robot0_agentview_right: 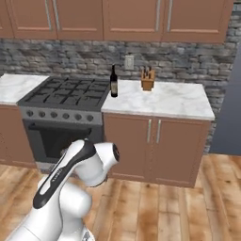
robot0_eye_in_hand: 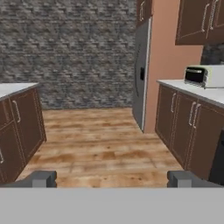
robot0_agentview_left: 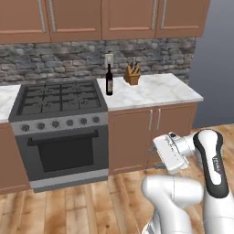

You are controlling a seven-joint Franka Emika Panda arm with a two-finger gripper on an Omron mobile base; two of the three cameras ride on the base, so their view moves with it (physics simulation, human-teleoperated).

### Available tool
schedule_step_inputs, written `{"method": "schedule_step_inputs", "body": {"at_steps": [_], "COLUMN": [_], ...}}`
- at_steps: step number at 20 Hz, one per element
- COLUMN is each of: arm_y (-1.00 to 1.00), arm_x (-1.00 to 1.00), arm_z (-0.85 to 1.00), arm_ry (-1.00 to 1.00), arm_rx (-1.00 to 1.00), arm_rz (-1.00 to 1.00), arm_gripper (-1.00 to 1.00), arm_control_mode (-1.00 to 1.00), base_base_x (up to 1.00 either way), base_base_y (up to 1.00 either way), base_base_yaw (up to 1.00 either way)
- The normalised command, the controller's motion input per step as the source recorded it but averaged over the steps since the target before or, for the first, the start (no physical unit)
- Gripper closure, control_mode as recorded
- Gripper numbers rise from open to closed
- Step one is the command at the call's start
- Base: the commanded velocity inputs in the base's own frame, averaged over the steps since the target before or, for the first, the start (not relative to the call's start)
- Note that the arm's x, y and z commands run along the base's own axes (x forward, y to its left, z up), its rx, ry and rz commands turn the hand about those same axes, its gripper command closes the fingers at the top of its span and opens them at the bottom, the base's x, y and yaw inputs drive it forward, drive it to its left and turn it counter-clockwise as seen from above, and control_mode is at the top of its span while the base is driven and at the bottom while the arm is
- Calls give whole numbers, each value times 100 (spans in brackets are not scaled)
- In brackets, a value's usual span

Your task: Place the drinks on the dining counter in a tight cluster.

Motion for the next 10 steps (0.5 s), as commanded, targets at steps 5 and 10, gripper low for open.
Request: {"method": "schedule_step_inputs", "body": {"at_steps": [5, 10], "arm_y": [0, 0], "arm_x": [0, 0], "arm_z": [0, 0], "arm_ry": [0, 0], "arm_rx": [0, 0], "arm_rz": [0, 0], "arm_gripper": [-100, -100], "arm_control_mode": [100, 100], "base_base_x": [78, 84], "base_base_y": [10, 8], "base_base_yaw": [-2, 0]}}
